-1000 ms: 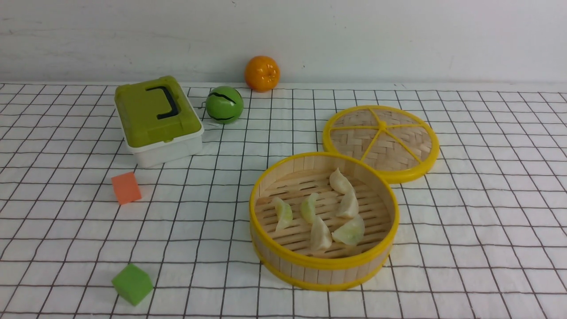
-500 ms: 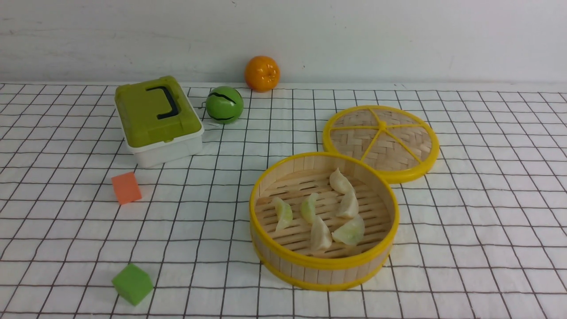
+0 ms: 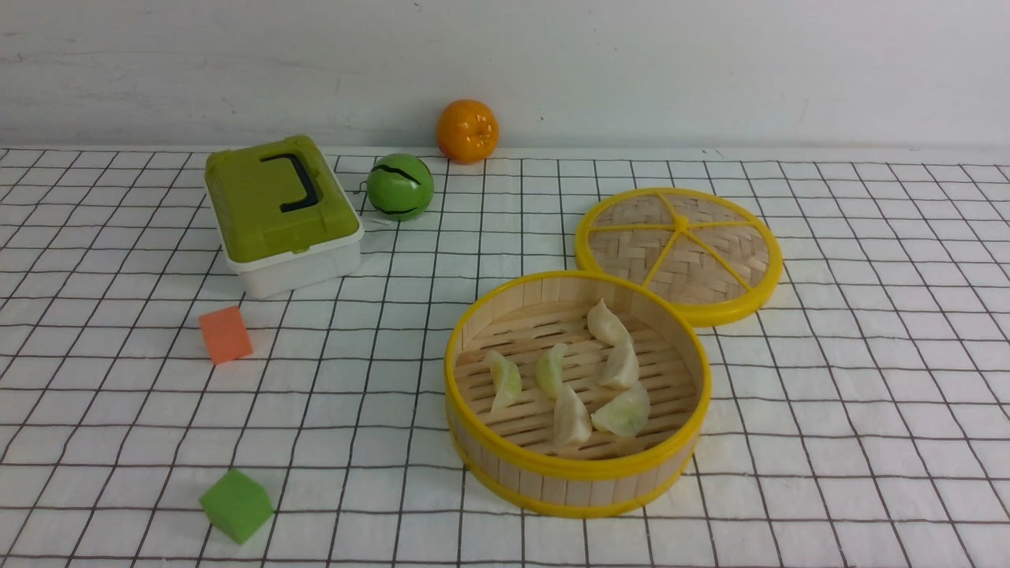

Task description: Put the dumplings into the steamer on the table with the white tablecloth.

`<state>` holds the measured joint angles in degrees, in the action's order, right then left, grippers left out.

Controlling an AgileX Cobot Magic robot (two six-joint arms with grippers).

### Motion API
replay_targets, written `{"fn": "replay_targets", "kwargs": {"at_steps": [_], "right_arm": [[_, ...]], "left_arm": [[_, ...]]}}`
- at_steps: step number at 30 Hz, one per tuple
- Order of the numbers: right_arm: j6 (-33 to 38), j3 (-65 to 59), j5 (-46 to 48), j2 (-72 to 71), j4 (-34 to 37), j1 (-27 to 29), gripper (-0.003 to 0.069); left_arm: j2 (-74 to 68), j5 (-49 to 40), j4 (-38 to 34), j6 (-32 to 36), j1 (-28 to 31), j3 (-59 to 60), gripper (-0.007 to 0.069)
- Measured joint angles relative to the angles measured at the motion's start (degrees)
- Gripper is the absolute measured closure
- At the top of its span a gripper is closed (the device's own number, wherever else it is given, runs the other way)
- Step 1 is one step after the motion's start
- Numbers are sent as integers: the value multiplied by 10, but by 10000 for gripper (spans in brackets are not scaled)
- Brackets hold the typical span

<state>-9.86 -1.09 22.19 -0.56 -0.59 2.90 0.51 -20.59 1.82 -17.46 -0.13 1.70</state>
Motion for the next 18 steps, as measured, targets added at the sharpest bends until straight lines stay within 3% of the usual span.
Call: {"fn": "replay_targets", "kwargs": {"at_steps": [18], "right_arm": [[0,0,0,0,-1,0,545]], "left_arm": [[0,0,0,-1,0,0,636]]}}
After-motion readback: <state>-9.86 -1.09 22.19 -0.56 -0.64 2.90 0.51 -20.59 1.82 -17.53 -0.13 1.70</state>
